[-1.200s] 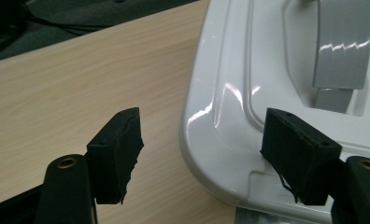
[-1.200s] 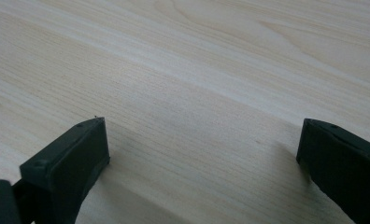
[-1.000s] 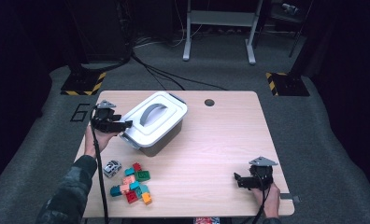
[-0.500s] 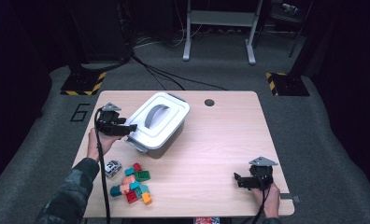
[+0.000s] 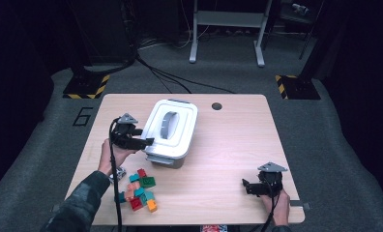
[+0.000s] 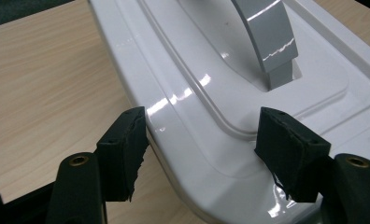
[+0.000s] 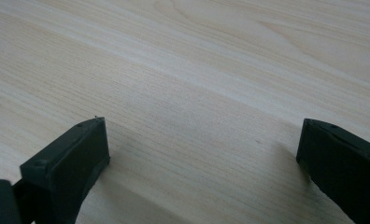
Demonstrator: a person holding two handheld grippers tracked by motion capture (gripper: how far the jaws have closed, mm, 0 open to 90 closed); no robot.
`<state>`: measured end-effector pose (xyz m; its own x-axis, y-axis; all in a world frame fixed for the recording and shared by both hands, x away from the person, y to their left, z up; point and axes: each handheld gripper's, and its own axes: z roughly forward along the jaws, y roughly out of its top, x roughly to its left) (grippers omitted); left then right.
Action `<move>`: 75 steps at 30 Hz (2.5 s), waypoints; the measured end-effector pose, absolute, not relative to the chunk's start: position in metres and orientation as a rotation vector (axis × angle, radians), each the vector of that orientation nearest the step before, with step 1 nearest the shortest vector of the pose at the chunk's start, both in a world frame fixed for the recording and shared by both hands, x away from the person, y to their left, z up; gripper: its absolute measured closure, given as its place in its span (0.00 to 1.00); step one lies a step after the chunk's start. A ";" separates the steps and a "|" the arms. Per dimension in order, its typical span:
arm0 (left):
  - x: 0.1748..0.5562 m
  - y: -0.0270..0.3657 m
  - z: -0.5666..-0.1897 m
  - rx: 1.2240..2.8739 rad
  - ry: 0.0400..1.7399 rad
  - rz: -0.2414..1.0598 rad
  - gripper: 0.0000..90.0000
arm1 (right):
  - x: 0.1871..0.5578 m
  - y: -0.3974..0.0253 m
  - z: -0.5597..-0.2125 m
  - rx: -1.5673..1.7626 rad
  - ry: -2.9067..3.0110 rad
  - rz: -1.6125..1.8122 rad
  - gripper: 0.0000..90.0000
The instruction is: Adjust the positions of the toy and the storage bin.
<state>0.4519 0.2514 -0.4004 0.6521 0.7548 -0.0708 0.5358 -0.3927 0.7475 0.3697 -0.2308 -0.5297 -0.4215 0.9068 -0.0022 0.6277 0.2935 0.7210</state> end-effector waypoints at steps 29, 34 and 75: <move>0.437 0.225 -0.396 2.086 0.978 0.399 0.13 | 0.370 -0.231 -0.530 1.372 2.157 0.912 0.02; 0.434 0.258 -0.394 2.072 1.037 0.465 0.09 | 0.370 -0.231 -0.530 1.371 2.157 0.913 0.02; 0.446 0.395 -0.531 2.011 1.334 0.563 0.00 | 0.371 -0.231 -0.530 1.364 2.158 0.908 0.01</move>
<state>0.4460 0.3949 -0.5309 0.3896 0.9210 -0.0020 0.6413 -0.2697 0.7184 0.3709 -0.2310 -0.5298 -0.4245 0.9053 -0.0115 0.6248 0.3021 0.7200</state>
